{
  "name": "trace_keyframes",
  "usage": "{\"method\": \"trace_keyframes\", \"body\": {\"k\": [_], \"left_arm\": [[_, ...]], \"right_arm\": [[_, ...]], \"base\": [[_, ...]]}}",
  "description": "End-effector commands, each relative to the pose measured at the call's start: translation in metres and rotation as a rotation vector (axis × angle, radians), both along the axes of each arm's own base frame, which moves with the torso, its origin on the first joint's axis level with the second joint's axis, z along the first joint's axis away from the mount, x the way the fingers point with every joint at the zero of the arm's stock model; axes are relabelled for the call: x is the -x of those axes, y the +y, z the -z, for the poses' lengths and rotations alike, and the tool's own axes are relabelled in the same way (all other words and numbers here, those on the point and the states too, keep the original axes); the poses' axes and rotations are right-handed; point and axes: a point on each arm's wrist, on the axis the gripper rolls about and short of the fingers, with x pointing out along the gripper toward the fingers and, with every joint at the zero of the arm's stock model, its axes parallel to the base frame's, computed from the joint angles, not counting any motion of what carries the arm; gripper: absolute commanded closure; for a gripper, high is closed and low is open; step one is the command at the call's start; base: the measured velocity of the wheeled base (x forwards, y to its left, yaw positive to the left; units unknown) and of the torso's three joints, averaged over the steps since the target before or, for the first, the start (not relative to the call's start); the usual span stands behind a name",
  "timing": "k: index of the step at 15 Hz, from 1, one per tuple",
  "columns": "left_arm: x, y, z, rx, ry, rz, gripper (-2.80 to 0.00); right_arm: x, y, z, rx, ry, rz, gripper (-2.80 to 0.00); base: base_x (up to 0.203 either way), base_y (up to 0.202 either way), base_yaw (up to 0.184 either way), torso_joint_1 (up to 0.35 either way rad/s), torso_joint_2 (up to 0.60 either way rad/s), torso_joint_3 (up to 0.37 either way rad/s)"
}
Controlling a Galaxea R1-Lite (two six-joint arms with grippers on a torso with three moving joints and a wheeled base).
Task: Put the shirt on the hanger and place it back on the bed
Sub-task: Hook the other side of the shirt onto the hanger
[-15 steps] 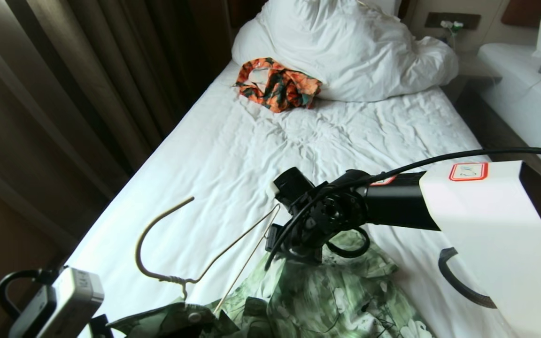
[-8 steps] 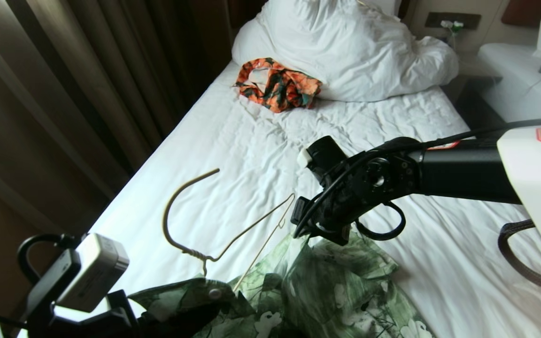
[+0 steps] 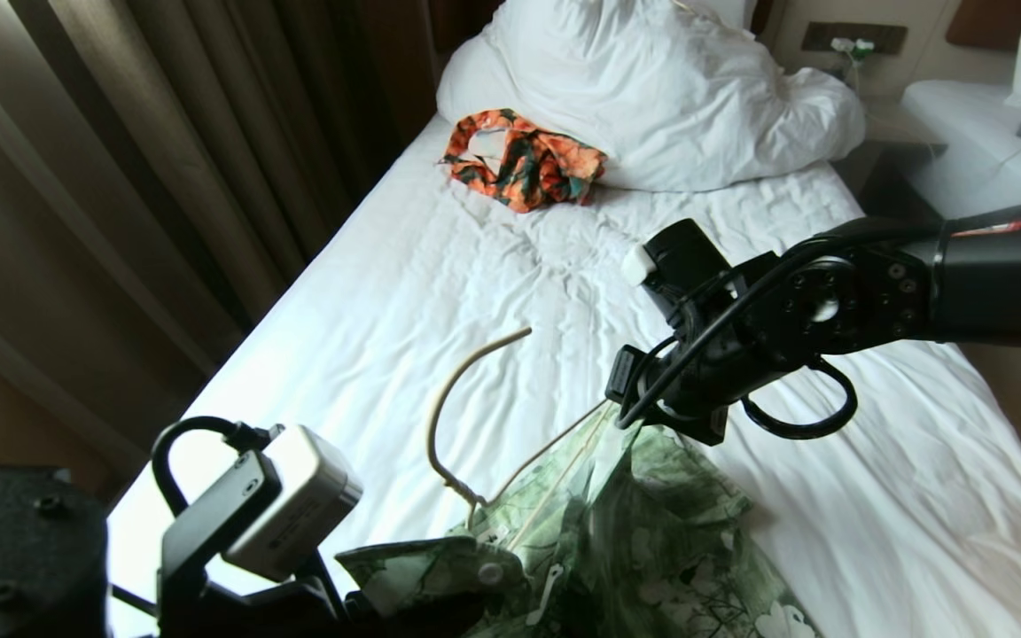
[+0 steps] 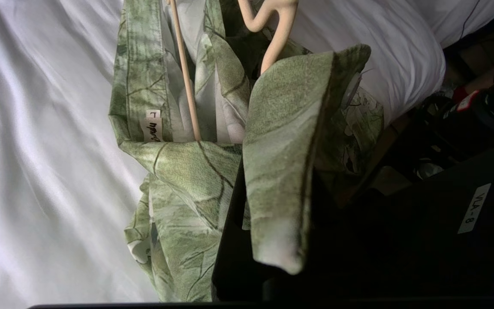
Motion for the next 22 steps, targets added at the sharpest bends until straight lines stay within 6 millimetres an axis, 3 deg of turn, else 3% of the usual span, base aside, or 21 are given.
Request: {"method": "trace_keyframes", "body": {"k": [1, 7, 14, 18, 22], "left_arm": [[0.004, -0.009, 0.003, -0.018, 0.019, 0.034, 0.0], [0.023, -0.025, -0.002, -0.024, 0.085, 0.127, 0.0], [0.047, -0.016, -0.024, 0.005, 0.117, 0.218, 0.0], [0.045, -0.024, -0.015, -0.029, 0.144, 0.203, 0.0], [0.043, -0.029, -0.016, -0.032, 0.145, 0.194, 0.0]], "right_arm": [[0.009, -0.011, -0.018, -0.025, -0.031, 0.011, 0.0], [0.033, -0.025, -0.052, -0.005, -0.149, -0.071, 0.0], [0.061, -0.029, -0.074, 0.148, -0.302, -0.253, 0.0], [0.082, -0.028, -0.091, 0.139, -0.365, -0.306, 0.0], [0.092, -0.033, -0.098, 0.133, -0.388, -0.323, 0.0]], "base": [[0.0, 0.0, 0.0, 0.0, 0.0, 0.0], [0.0, 0.0, 0.0, 0.0, 0.0, 0.0], [0.0, 0.0, 0.0, 0.0, 0.0, 0.0], [0.0, 0.0, 0.0, 0.0, 0.0, 0.0], [0.0, 0.0, 0.0, 0.0, 0.0, 0.0]]}}
